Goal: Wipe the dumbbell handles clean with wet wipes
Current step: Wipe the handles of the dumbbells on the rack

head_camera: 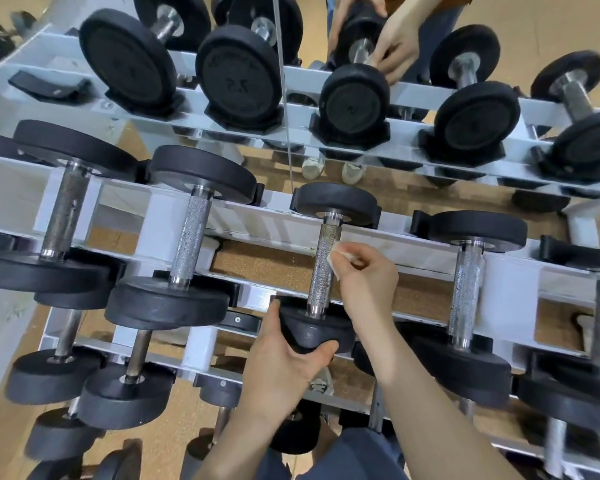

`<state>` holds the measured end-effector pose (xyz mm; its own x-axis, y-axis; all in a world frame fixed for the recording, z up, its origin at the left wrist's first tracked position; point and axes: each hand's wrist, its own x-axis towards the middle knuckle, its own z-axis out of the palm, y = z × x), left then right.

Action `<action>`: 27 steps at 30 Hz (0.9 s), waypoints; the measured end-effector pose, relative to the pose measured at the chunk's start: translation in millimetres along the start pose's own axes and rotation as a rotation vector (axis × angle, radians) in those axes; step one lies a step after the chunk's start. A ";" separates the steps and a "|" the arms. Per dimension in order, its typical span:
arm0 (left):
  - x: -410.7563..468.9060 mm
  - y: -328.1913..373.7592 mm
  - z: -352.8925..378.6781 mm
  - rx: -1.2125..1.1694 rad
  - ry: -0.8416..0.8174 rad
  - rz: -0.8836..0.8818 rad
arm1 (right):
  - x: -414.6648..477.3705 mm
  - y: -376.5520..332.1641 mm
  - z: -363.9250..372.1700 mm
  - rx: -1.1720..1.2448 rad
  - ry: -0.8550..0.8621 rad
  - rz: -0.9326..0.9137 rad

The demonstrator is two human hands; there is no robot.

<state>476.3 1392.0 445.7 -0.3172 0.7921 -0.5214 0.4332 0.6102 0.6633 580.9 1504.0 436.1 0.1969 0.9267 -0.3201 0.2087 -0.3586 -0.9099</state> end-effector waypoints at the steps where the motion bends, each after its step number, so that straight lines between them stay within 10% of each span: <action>1: -0.2 0.8 -1.0 -0.001 -0.001 -0.004 | -5.0 1.7 0.3 -0.084 -0.031 -0.082; 8: 0.8 -4.1 -1.6 -0.027 -0.028 -0.032 | 23.4 -9.4 -2.1 -0.331 -0.125 -0.428; 14: 3.4 -5.5 -3.7 0.018 -0.001 0.006 | -13.4 14.6 -30.0 -0.634 -0.585 -0.663; 19: 5.0 -12.2 -12.0 0.003 -0.039 -0.008 | 35.0 -10.4 -6.0 -0.450 -0.236 -0.533; 27: 17.8 -17.8 -30.2 -0.074 -0.133 -0.005 | 7.7 7.7 -12.5 -0.477 -0.417 -0.548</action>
<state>437.5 1395.8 440.8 -0.2029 0.7828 -0.5882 0.3666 0.6178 0.6957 596.0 1507.0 429.8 -0.4016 0.9156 -0.0215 0.5733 0.2331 -0.7855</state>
